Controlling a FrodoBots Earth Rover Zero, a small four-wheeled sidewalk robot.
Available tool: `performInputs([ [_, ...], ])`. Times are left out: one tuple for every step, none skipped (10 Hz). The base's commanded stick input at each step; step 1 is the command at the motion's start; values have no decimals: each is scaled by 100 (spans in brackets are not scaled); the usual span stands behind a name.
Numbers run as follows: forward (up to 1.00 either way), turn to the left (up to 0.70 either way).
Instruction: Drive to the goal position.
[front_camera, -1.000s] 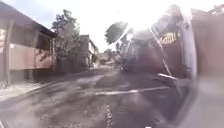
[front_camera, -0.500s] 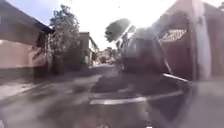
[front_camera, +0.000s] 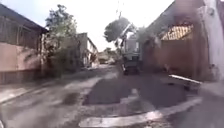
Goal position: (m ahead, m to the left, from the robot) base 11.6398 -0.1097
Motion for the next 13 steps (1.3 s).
performInputs([
  [100,0],
  [100,0],
  [100,0],
  [100,0],
  [100,0],
  [100,0],
  [100,0],
  [100,0],
  [100,0],
  [100,0],
  [100,0],
  [100,0],
  [100,0],
])
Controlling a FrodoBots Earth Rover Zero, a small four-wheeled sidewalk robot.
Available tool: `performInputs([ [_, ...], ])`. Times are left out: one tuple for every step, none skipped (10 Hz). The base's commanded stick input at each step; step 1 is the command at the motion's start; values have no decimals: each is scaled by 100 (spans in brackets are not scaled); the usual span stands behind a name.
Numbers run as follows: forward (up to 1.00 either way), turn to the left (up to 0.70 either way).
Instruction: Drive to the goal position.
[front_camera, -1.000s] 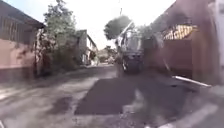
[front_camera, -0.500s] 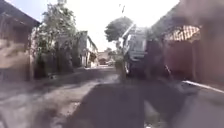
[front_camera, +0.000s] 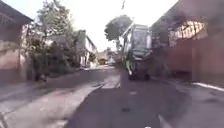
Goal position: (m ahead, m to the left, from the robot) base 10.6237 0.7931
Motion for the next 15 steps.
performInputs([
  [100,9],
  [100,27],
  [100,27],
  [100,4],
  [100,0],
  [100,0],
  [100,0],
  [100,0],
  [100,0],
  [100,0],
  [100,0],
  [100,0],
  [100,0],
  [100,0],
  [100,0],
])
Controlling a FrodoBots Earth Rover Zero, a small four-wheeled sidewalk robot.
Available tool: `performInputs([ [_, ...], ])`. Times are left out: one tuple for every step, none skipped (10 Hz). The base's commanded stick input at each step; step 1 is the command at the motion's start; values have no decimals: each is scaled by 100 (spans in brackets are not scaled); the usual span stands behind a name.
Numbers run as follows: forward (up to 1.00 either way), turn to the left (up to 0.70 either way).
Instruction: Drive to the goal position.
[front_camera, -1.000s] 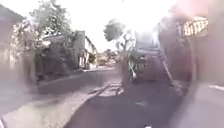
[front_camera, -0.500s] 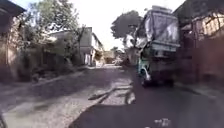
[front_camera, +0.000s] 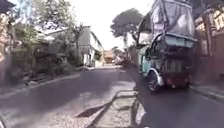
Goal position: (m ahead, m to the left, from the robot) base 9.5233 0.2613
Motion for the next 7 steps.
performInputs([
  [100,0],
  [100,0],
  [100,0],
  [100,0],
  [100,0],
  [100,0],
  [100,0],
])
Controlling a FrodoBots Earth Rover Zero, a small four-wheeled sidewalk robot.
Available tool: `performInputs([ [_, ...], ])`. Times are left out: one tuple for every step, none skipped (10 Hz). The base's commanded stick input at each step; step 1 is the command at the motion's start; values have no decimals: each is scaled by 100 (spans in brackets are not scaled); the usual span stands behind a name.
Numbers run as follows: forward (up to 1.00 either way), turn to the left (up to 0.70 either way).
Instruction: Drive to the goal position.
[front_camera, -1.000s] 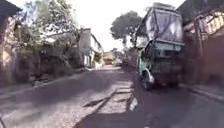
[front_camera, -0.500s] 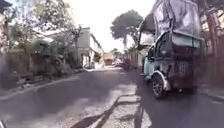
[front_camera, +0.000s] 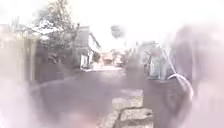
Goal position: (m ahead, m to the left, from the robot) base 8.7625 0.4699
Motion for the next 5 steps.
performInputs([
  [100,0],
  [100,0],
  [100,0],
  [100,0],
  [100,0],
])
